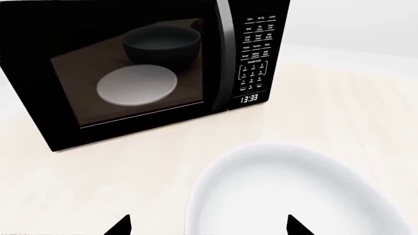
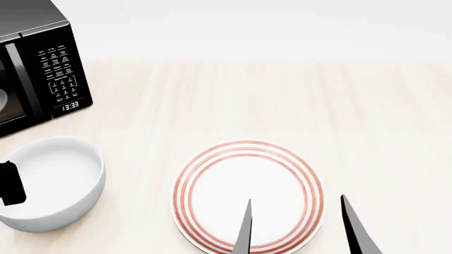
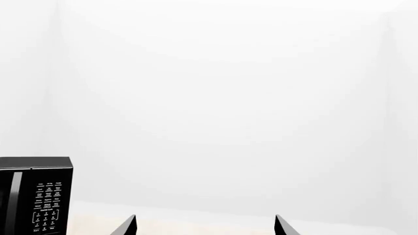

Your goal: Pick up the white bowl and put it on the plate.

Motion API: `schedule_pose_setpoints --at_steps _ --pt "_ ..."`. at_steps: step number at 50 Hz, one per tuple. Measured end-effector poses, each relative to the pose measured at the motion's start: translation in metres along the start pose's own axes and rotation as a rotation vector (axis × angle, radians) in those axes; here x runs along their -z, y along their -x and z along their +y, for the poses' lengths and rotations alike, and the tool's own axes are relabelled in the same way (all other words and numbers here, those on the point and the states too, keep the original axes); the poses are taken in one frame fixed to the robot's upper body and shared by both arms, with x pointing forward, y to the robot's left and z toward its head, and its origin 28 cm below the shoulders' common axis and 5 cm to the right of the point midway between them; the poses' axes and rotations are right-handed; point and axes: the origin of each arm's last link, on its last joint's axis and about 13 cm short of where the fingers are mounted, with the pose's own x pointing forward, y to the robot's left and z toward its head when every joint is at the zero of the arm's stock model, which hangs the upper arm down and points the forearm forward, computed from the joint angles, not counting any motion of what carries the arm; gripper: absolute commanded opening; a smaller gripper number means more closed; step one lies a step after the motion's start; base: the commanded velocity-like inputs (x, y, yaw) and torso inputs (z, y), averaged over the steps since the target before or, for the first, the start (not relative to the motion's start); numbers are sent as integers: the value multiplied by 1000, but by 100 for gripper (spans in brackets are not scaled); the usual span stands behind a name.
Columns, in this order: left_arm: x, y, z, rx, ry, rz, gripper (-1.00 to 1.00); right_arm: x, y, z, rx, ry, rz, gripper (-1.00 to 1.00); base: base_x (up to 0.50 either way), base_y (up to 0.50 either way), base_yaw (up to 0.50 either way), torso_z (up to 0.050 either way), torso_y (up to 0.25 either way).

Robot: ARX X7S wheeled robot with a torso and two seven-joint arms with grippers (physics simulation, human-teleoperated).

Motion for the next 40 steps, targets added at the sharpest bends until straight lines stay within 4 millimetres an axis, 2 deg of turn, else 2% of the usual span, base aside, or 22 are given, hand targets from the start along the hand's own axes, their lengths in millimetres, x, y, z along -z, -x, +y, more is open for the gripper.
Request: schedule_pose_setpoints --at_steps 40 --pt "11 2 -7 4 3 17 100 2 1 1 -8 2 7 100 0 0 0 0 0"
